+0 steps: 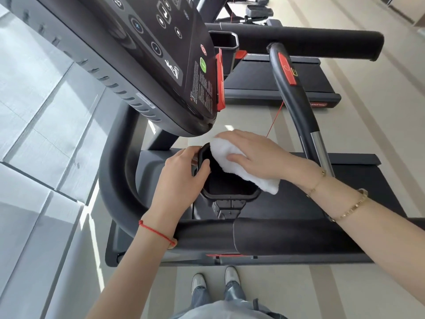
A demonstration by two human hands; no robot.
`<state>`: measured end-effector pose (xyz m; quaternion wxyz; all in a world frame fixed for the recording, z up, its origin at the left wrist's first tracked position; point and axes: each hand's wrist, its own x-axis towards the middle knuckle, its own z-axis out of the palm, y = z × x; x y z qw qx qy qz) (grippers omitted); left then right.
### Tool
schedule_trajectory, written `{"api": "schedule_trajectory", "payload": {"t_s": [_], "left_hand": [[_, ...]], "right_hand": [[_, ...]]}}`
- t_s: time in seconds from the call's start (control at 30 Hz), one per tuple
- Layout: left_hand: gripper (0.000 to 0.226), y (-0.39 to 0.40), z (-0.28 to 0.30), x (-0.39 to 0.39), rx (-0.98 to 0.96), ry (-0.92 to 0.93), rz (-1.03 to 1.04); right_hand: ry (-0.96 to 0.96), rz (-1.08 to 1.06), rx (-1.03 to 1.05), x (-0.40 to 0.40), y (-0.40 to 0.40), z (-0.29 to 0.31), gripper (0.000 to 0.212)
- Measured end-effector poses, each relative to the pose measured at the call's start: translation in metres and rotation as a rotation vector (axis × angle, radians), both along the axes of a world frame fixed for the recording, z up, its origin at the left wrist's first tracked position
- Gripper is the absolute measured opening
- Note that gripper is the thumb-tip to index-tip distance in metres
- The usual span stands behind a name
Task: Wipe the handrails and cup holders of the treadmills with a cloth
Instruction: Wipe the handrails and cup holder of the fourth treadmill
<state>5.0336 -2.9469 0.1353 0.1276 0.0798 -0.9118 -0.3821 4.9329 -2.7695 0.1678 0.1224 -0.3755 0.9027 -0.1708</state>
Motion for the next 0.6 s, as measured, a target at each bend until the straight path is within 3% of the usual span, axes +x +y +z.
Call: {"api": "schedule_trajectory", "payload": {"t_s": [0.13,0.3,0.43,0.6], "left_hand": [[0.028,-0.001,0.0,0.0,0.005,-0.003,-0.002],[0.031,0.0,0.001,0.0,0.011,-0.012,-0.005],[0.033,0.001,0.002,0.0,0.02,-0.019,-0.009],[0.033,0.002,0.003,0.001,0.016,-0.02,-0.02]], "right_hand": [[-0.02,-0.09,-0.084,0.007,-0.001,-0.002,0.046],[-0.239,-0.396,-0.383,0.057,0.022,-0.021,0.071],[-0.26,-0.448,-0.365,0.063,0.017,-0.022,0.074],[-0.223,-0.461,-0.235,0.024,0.003,-0.006,0.056]]}}
